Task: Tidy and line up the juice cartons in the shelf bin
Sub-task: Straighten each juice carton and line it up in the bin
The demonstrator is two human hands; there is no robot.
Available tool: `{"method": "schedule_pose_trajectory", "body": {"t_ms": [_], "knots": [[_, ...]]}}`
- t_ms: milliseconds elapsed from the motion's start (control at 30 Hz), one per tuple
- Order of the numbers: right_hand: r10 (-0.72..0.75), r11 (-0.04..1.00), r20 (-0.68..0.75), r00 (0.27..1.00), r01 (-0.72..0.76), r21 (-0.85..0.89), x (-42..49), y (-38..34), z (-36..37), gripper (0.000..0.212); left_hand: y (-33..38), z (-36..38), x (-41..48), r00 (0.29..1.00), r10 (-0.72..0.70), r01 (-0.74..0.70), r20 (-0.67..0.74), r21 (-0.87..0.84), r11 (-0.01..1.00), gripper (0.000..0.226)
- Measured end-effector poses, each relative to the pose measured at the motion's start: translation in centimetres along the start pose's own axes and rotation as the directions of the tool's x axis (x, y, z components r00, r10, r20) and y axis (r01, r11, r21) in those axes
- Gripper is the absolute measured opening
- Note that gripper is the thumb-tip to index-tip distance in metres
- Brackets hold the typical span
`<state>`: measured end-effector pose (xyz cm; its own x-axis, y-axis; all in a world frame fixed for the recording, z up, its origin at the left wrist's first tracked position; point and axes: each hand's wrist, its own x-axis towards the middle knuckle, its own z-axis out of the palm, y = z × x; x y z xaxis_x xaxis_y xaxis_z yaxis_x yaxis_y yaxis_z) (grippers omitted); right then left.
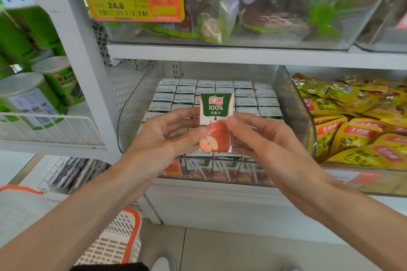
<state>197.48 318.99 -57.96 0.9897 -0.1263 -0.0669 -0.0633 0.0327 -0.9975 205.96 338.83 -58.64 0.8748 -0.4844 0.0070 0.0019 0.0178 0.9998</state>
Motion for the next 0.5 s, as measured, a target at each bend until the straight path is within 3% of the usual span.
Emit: {"method": "schedule_pose_trajectory", "body": {"t_ms": [367,500], "knots": [[-0.016,0.995,-0.068,0.998,0.009,-0.099,0.28,0.28,-0.11,0.029,0.01,0.0,0.1,0.999,0.023,-0.026,0.029,0.112,0.993,0.041],[0.011,1.0,-0.135,0.991,-0.012,-0.007,0.6,0.4,-0.35,0.028,-0.04,-0.1,0.11,0.999,0.023,-0.025,0.031,0.06,0.998,0.035]]}}
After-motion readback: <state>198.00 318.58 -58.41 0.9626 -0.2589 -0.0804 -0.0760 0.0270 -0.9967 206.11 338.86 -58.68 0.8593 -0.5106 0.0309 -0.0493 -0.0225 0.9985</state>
